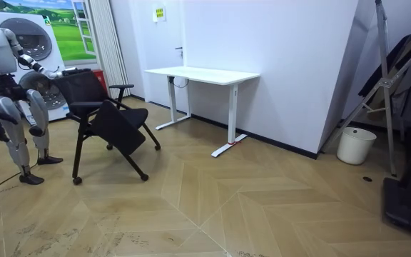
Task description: Push chair
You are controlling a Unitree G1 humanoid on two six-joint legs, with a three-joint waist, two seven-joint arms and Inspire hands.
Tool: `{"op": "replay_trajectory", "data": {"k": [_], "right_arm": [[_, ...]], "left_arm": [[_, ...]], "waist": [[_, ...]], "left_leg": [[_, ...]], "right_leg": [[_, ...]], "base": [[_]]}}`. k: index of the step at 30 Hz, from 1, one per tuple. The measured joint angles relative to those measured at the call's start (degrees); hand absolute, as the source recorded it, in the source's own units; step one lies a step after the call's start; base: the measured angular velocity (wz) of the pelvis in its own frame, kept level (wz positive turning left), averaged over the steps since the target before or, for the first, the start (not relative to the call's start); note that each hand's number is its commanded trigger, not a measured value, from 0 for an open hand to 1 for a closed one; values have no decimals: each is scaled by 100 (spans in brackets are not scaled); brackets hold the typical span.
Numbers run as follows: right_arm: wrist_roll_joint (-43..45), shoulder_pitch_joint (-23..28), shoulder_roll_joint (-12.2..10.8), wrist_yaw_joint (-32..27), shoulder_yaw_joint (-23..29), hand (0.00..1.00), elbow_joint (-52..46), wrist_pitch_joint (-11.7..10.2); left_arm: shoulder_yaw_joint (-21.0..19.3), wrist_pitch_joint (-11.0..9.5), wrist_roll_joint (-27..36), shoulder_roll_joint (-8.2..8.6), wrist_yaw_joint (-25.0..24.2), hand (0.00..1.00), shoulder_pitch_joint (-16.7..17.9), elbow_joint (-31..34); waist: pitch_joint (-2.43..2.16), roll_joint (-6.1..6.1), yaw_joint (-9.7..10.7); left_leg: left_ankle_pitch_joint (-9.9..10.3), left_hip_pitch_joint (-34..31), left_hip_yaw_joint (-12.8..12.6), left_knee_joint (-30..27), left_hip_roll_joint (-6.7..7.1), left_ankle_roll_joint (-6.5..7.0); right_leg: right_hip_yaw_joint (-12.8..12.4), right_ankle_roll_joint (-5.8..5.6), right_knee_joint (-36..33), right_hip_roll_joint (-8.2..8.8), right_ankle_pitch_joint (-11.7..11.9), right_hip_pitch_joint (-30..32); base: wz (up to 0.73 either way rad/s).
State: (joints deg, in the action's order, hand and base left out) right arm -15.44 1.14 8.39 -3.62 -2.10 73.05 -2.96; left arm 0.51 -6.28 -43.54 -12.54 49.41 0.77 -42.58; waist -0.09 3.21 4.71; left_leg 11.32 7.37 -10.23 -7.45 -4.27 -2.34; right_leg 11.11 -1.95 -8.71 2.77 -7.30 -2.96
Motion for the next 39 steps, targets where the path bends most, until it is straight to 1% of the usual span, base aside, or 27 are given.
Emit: {"op": "replay_trajectory", "data": {"k": [4, 7, 9, 12, 13, 14, 17, 21, 28, 31, 33, 36, 37, 39], "right_arm": [[19, -4, 0, 1, -20, 0, -3, -5], [33, -16, 4, 0, -55, 0, -6, -9], [30, -33, 3, -1, -58, 0, -5, -10], [39, -80, 2, -31, -71, 0, -3, -12], [73, -103, 5, -50, -69, 0, -1, -13], [108, -122, 5, -55, -69, 0, -2, -14], [188, -139, -1, -50, -69, 0, -2, -16], [203, -161, -18, -41, -68, 0, 0, -16], [254, -168, -38, 10, -58, 0, 0, -15], [251, -165, -49, 49, -54, 0, 5, -13], [250, -164, -48, 124, -53, 0, 5, -12], [172, -163, -49, 201, -56, 0, 4, -5], [133, -161, -49, 231, -54, 0, 5, 5], [116, -161, -49, 255, -53, 0, 3, 32]], "left_arm": [[77, 6, -5, 0, -22, 0, -1, 18], [93, 21, -200, 1, -40, 0, -24, 108], [147, 38, -289, 0, -43, 0, -76, 135], [263, 54, -468, 1, -50, 0, -179, 172], [284, 57, -545, 1, -81, 0, -252, 172], [292, 59, -621, 0, -118, 0, -316, 172], [308, 94, -683, 1, -189, 0, -359, 172], [349, 112, -807, 2, -348, 0, -359, 172], [405, 275, -1044, 7, -505, 0, -358, 324], [417, 279, -1141, 22, -537, 0, -358, 329], [419, 332, -1241, 33, -594, 0, -356, 359], [478, 429, -1248, 32, -764, 0, -354, 585], [541, 490, -1273, 34, -831, 0, -349, 731], [550, 523, -1477, 36, -918, 0, -351, 894]], "waist": [[1, 3, 17], [4, 5, 20], [18, 26, 23], [57, 84, 47], [70, 103, 67], [74, 121, 80], [58, 144, 133], [57, 139, 158], [49, 131, 150], [30, 121, 174], [24, 113, 203], [19, 100, 261], [16, 96, 277], [11, 93, 296]], "left_leg": [[0, -2, 0, 0, -2, 0], [0, 2, 0, 0, -3, 0], [0, 1, -1, 1, -3, 0], [0, -9, -5, 0, -3, 0], [0, -15, -5, 0, -3, 0], [0, -20, -5, 0, -3, 0], [0, -14, -6, -2, -1, 0], [0, -2, -6, -3, 0, 0], [0, 5, -7, -5, 0, 0], [0, 14, -3, -8, -1, 0], [0, 14, 6, -9, -1, 0], [0, 12, 9, -9, 0, 0], [0, 12, 8, -9, 1, 0], [0, 15, 5, -9, 1, 0]], "right_leg": [[-3, 0, 3, 1, 0, 0], [-3, 0, 2, 2, 0, 0], [1, 0, 3, 2, 1, 0], [8, 0, 5, 2, 1, 8], [9, 0, 5, 2, 1, 13], [5, 0, 7, 2, 1, 20], [2, 0, 14, 2, 0, 19], [-2, 0, 20, 1, 0, 26], [0, 0, 30, 1, 0, 15], [-3, 0, 20, 2, 0, 8], [0, 0, 17, 3, 0, 3], [-25, 0, 9, 6, 1, 4], [-29, 0, 9, 7, 1, 4], [-43, 0, 8, 5, 1, 3]], "base": [[0], [0], [0], [0], [0], [0], [-2], [-1], [0], [0], [2], [3], [0], [-3]]}}
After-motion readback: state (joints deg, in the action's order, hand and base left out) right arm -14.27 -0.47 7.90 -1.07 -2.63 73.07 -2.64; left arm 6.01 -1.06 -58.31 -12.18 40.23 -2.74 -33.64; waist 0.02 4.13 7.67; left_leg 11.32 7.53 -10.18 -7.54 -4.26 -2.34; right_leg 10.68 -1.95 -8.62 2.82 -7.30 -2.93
